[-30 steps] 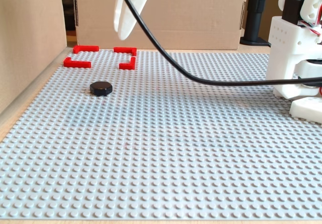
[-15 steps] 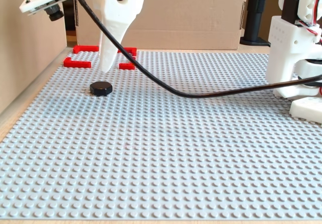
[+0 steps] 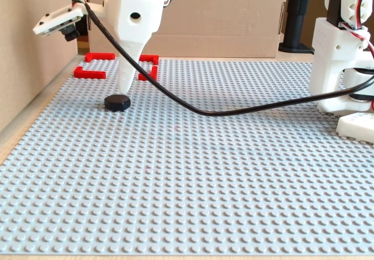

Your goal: Grab the Lego and store it in red box

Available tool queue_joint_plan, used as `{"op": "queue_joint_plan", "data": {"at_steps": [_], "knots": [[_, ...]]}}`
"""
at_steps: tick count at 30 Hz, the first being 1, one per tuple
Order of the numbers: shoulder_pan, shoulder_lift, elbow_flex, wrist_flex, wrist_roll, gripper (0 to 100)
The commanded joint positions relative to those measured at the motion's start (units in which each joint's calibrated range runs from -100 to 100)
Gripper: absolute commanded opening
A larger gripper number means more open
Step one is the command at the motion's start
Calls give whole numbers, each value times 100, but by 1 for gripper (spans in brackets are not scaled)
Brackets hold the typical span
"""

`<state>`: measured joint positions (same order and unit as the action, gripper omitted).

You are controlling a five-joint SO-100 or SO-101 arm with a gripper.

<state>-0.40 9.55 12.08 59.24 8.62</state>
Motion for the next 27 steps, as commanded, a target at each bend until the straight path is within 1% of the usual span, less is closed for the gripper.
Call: {"op": "queue_joint_plan", "data": {"at_steps": [1, 8, 12, 16, 27], "knots": [[-68, -40, -153, -99, -13, 20], [-75, -15, -153, -152, -75, 20], [-75, 324, -208, -161, -96, 20], [-75, 630, -162, -424, -106, 20], [-75, 646, -244, -442, -205, 20]]}}
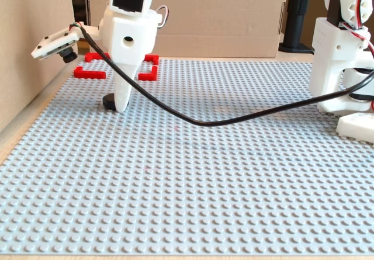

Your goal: Grab the Lego and store it in red box

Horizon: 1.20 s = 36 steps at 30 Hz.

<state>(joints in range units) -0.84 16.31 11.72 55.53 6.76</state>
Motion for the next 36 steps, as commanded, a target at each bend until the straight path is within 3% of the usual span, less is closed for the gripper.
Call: {"op": "queue_joint_plan", "data": {"at_steps": [1, 4, 8, 17, 36], "knots": [[-32, -30, -217, -70, -20, 20], [-32, -55, -208, -105, -25, 19], [-32, -309, -135, -158, -129, 10], [-24, -886, -117, 184, -134, 9], [809, -4987, 574, 1553, -88, 9]]}}
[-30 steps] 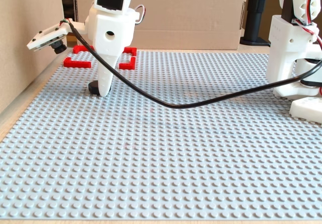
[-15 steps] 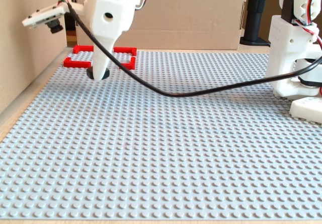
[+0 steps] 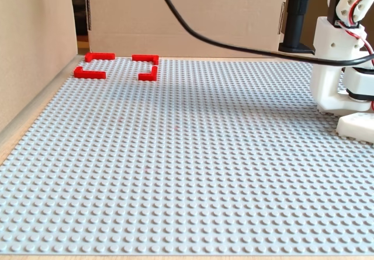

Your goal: Grab the Lego and store it in red box

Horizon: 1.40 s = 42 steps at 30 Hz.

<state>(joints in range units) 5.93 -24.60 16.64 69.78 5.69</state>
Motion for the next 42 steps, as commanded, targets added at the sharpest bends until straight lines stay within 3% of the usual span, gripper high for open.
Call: {"op": "queue_joint_plan", "data": {"at_steps": [1, 7, 12, 42], "knots": [[170, -1150, 154, 154, 15, 9], [342, -2345, 354, 207, -27, 10], [505, -2269, 354, 136, -32, 10], [1406, 2528, 282, -3469, -32, 10]]}}
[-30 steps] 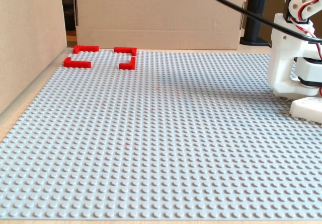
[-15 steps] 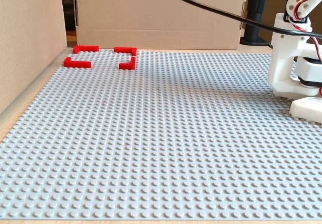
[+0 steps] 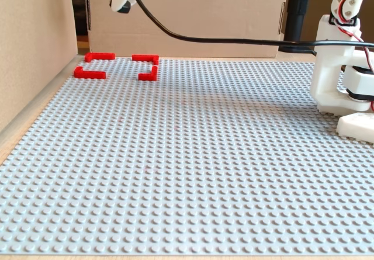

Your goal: Grab the Lego and store it in red box

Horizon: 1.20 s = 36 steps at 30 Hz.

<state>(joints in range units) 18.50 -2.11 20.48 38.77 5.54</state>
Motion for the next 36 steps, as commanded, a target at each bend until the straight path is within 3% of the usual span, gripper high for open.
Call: {"op": "queue_joint_plan", "data": {"at_steps": [1, 18, 24, 30, 36], "knots": [[163, 406, -112, -448, -18, 10], [171, 1296, -266, -711, -200, 10], [171, 1254, -248, -711, -205, 17], [178, 1211, -276, -702, -205, 17], [148, 474, -521, 52, -205, 13]]}}
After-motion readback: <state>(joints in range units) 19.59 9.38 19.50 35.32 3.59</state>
